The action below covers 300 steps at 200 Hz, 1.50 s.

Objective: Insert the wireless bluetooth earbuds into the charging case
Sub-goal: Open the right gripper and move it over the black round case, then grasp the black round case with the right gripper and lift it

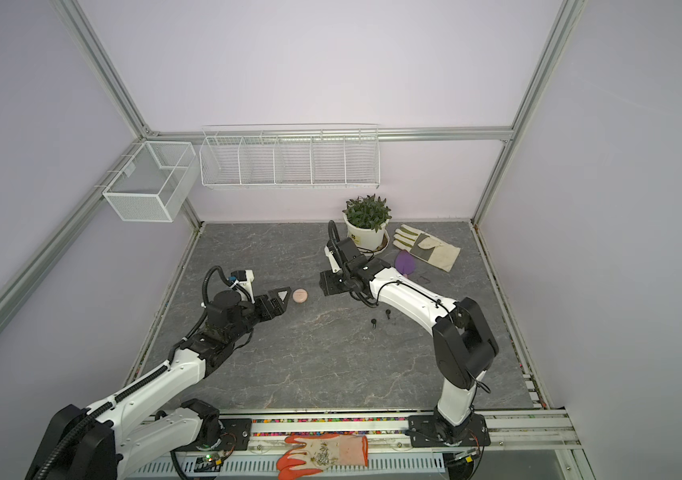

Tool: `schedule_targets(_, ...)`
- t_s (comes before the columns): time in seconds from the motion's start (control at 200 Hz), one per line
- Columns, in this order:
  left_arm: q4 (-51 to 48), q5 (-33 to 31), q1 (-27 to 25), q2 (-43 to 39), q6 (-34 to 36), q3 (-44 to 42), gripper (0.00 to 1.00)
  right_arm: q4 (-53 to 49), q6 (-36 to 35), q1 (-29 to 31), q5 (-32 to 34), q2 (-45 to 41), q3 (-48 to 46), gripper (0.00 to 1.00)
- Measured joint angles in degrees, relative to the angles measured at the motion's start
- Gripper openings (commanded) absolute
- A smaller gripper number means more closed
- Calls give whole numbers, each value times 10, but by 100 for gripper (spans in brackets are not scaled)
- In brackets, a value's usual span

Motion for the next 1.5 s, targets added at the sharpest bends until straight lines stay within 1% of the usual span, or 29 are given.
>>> schedule_targets(0.12, -9, 26, 0, 25, -3, 15, 100, -67, -81, -36, 63, -1, -5, 64)
schedule_targets(0.225, -16, 48, 0, 41, -3, 33, 100, -102, -134, -69, 87, 24, -5, 67)
schedule_targets(0.435, -21, 86, 0, 71, -2, 58, 99, -115, -198, -128, 90, 80, -5, 76)
schedule_targets(0.54, -21, 99, 0, 85, -2, 64, 100, -113, -221, -142, 86, 97, -1, 77)
schedule_targets(0.69, -26, 111, 0, 100, 0, 71, 100, -106, -241, -144, 81, 137, 17, 76)
schedule_targets(0.825, -28, 117, 0, 102, 0, 73, 100, -98, -249, -144, 75, 170, 31, 72)
schedule_targets(0.9, -28, 119, 0, 104, 0, 73, 100, -96, -252, -148, 69, 179, 39, 68)
schedule_targets(1.124, -30, 119, 0, 111, 1, 73, 99, -85, -257, -159, 54, 189, 48, 52)
schedule_targets(1.269, -30, 119, 0, 112, 3, 73, 99, -84, -257, -160, 45, 189, 49, 45)
schedule_targets(1.499, -38, 117, 0, 111, 6, 73, 100, -76, -258, -157, 34, 189, 48, 42)
